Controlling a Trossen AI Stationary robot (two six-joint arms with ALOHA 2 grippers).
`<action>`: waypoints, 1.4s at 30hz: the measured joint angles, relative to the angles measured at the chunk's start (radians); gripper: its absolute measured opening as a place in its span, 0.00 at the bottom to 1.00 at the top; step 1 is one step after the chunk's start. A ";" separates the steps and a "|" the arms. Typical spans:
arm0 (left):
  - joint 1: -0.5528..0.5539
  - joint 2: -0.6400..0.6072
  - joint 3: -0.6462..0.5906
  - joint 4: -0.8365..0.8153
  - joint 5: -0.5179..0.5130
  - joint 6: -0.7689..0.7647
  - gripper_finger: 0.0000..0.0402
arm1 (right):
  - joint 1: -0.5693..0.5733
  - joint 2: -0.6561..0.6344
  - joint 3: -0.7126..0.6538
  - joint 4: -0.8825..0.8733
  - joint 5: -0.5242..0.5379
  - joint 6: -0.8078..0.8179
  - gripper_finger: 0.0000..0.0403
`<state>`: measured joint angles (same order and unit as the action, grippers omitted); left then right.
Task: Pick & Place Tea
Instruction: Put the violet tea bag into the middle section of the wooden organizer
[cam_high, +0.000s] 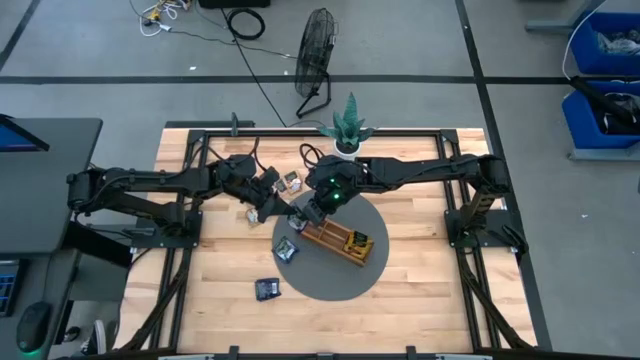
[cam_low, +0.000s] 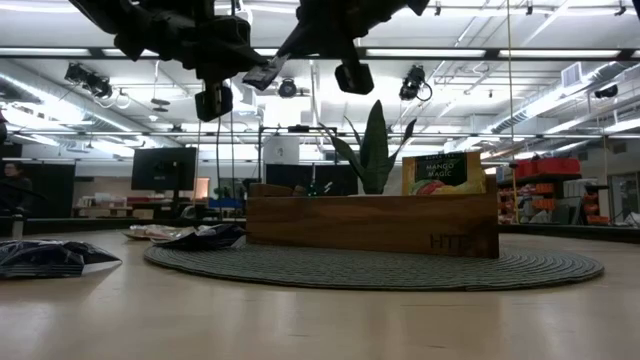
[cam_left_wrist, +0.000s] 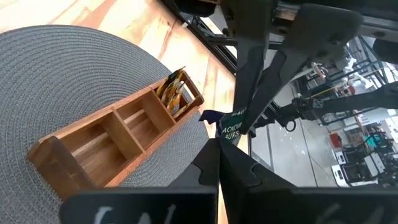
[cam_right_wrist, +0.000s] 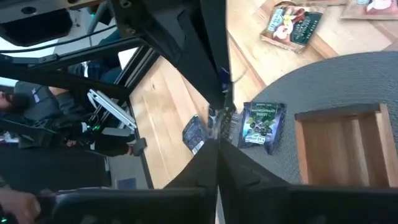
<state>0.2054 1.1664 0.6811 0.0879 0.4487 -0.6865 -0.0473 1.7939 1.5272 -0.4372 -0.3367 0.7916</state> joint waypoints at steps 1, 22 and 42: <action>0.000 0.000 0.000 0.000 -0.005 0.001 0.02 | 0.000 0.000 0.000 -0.010 0.001 -0.004 0.01; 0.011 -0.003 0.000 -0.004 0.163 0.126 0.35 | 0.055 -0.105 0.000 -0.401 0.216 -0.232 0.00; 0.011 -0.003 0.001 -0.004 0.200 0.114 0.34 | 0.125 -0.010 -0.005 -0.454 0.330 -0.164 0.00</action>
<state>0.2161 1.1633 0.6819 0.0841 0.6483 -0.5724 0.0774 1.7842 1.5219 -0.8914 -0.0068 0.6279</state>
